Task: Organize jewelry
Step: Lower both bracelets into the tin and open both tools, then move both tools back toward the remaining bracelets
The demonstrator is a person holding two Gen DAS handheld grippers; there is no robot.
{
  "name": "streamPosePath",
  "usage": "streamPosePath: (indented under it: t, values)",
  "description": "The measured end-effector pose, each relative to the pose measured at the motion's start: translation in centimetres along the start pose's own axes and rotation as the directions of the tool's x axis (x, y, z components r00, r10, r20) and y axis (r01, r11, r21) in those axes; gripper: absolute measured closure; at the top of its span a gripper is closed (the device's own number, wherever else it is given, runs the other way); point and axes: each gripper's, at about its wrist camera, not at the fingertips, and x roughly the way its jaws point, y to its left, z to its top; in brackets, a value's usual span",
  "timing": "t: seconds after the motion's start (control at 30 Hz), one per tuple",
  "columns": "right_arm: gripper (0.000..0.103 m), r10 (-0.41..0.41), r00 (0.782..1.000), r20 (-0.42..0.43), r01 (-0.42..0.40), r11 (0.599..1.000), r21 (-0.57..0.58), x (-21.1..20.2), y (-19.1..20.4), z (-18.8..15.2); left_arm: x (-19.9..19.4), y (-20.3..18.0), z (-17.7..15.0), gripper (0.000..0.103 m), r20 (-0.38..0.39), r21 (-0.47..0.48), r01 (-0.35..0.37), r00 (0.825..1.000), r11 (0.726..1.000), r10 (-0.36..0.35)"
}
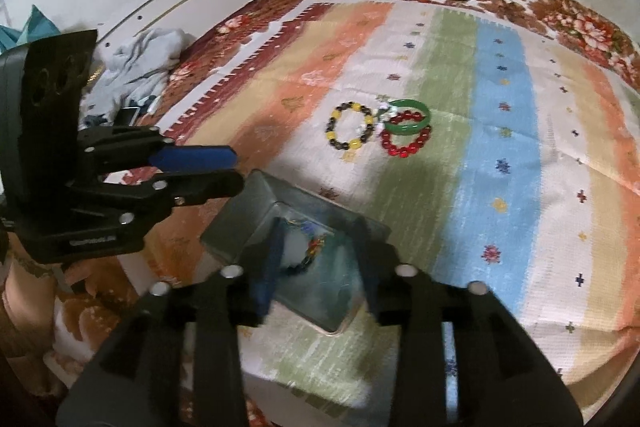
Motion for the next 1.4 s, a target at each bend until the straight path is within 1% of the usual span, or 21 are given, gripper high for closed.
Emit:
streamPosePath:
  t: [0.03, 0.07, 0.1, 0.13, 0.2, 0.23, 0.4, 0.53, 0.6, 0.97, 1.1, 1.2, 1.27, 1.3, 1.33, 1.4]
  values:
    - [0.057, -0.007, 1.000, -0.001, 0.007, 1.000, 0.002, 0.0, -0.1, 0.0, 0.0, 0.1, 0.0, 0.074, 0.001, 0.001, -0.019, 1.000, 1.000, 0.019]
    - [0.057, -0.013, 1.000, -0.001, 0.013, 1.000, 0.000, 0.0, -0.1, 0.0, 0.2, 0.2, 0.0, 0.070, 0.001, 0.001, -0.043, 0.999, 0.999, 0.043]
    - [0.055, -0.021, 1.000, -0.002, 0.021, 1.000, -0.002, 0.1, -0.1, 0.0, 0.3, 0.5, 0.0, 0.068, -0.002, -0.004, -0.049, 0.999, 0.999, 0.049]
    - [0.052, -0.032, 0.999, -0.002, 0.032, 0.999, -0.003, 0.1, -0.2, 0.1, 0.5, 0.8, 0.0, 0.068, -0.008, -0.013, -0.050, 0.999, 0.999, 0.050]
    - [0.049, -0.039, 0.999, -0.002, 0.039, 0.999, -0.002, 0.2, -0.3, 0.1, 0.6, 1.2, 0.1, 0.064, -0.010, -0.028, -0.066, 0.998, 0.997, 0.066]
    - [0.047, -0.042, 0.999, 0.000, 0.042, 0.999, 0.000, 0.2, -0.3, 0.2, 0.5, 1.4, 0.2, 0.064, -0.009, -0.032, -0.068, 0.998, 0.997, 0.067]
    - [0.042, -0.070, 0.998, -0.002, 0.070, 0.998, -0.001, 0.5, -0.6, 0.3, 0.7, 2.0, 0.5, 0.059, -0.013, -0.043, -0.077, 0.997, 0.996, 0.077]
    - [0.041, -0.087, 0.996, -0.004, 0.088, 0.996, 0.001, 0.6, -0.8, 0.4, 0.8, 2.3, 0.6, 0.057, -0.016, -0.047, -0.082, 0.997, 0.996, 0.081]
    - [0.040, -0.093, 0.996, 0.001, 0.093, 0.996, -0.001, 0.6, -0.7, 0.6, 0.8, 2.2, 0.6, 0.055, -0.014, -0.045, -0.080, 0.997, 0.996, 0.080]
    - [0.036, -0.134, 0.991, 0.003, 0.134, 0.991, -0.008, 1.1, -0.9, 1.1, 1.1, 2.3, 0.9, 0.054, -0.013, -0.047, -0.080, 0.997, 0.996, 0.080]
    - [0.036, -0.137, 0.991, -0.001, 0.137, 0.990, -0.036, 1.2, -0.4, 1.1, 1.1, 2.4, 1.0, 0.054, -0.014, -0.047, -0.079, 0.997, 0.996, 0.078]
    - [0.036, -0.165, 0.986, 0.004, 0.165, 0.984, -0.061, 1.2, 0.1, 1.1, 1.3, 2.3, 1.0, 0.053, -0.016, -0.040, -0.079, 0.997, 0.996, 0.078]
    - [0.031, -0.195, 0.981, 0.014, 0.195, 0.978, -0.074, 1.1, 0.2, 1.0, 1.3, 2.3, 1.0, 0.053, -0.018, -0.039, -0.078, 0.997, 0.996, 0.078]
    - [0.024, -0.197, 0.980, 0.017, 0.198, 0.977, -0.075, 1.1, 0.2, 1.0, 1.3, 2.3, 1.0, 0.053, -0.019, -0.040, -0.079, 0.997, 0.996, 0.078]
    - [0.021, -0.201, 0.979, 0.024, 0.203, 0.976, -0.075, 1.0, 0.2, 1.1, 1.3, 2.3, 1.0, 0.053, -0.019, -0.040, -0.079, 0.997, 0.996, 0.078]
    - [0.018, -0.225, 0.973, 0.044, 0.227, 0.971, -0.070, 0.9, 0.1, 1.4, 1.4, 2.3, 1.0, 0.052, -0.016, -0.039, -0.076, 0.997, 0.996, 0.076]
